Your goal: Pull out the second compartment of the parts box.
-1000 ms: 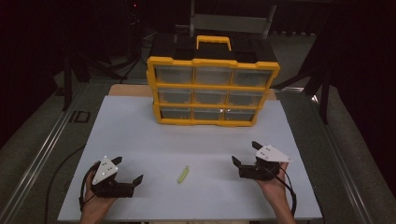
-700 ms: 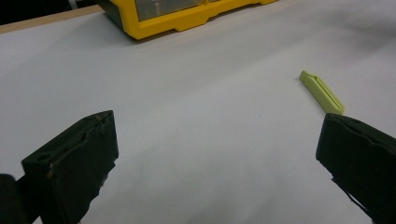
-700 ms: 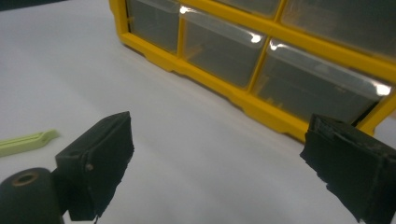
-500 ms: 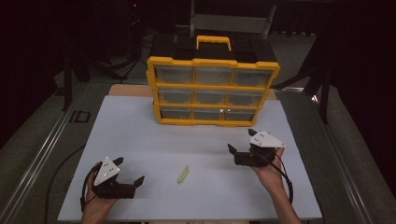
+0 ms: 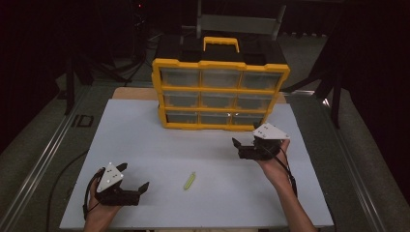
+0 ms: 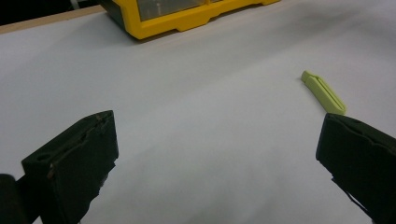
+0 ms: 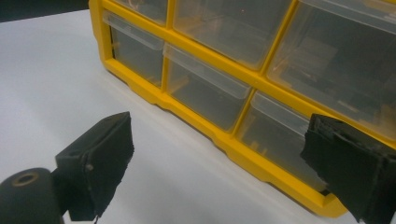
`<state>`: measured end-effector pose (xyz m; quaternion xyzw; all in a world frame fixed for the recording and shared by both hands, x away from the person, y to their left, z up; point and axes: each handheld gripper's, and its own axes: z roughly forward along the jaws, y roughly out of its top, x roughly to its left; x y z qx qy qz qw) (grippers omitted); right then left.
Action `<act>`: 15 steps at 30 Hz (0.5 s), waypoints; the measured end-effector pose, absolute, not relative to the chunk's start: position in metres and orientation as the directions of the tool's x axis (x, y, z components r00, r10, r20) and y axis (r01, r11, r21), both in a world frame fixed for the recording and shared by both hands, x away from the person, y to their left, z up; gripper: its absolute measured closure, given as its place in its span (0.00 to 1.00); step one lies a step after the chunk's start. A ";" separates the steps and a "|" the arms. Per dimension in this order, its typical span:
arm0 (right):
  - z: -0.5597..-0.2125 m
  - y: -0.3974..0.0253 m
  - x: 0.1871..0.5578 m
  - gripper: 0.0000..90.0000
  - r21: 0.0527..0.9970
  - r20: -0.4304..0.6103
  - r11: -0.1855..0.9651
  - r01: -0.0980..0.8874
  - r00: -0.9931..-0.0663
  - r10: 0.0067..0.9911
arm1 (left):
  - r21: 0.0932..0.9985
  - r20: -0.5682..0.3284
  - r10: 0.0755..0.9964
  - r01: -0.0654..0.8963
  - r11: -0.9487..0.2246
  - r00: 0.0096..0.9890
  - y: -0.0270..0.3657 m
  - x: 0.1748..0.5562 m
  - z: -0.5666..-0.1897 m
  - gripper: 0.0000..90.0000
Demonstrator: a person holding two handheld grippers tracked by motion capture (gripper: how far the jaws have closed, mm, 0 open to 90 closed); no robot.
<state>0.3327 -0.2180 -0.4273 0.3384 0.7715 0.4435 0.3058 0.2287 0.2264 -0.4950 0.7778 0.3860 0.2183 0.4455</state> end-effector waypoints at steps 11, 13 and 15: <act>-0.420 -0.209 0.350 0.09 0.877 -0.144 0.373 0.303 -0.575 0.806 | 0.859 -0.006 0.794 0.411 -0.307 0.608 0.226 0.230 -0.496 0.00; -0.413 -0.206 0.352 0.09 0.880 -0.161 0.380 0.284 -0.575 0.802 | 0.859 -0.007 0.794 0.410 -0.307 0.608 0.226 0.230 -0.496 0.00; -0.406 -0.201 0.354 0.09 0.879 -0.178 0.392 0.271 -0.576 0.798 | 0.859 -0.005 0.792 0.409 -0.309 0.610 0.226 0.229 -0.496 0.00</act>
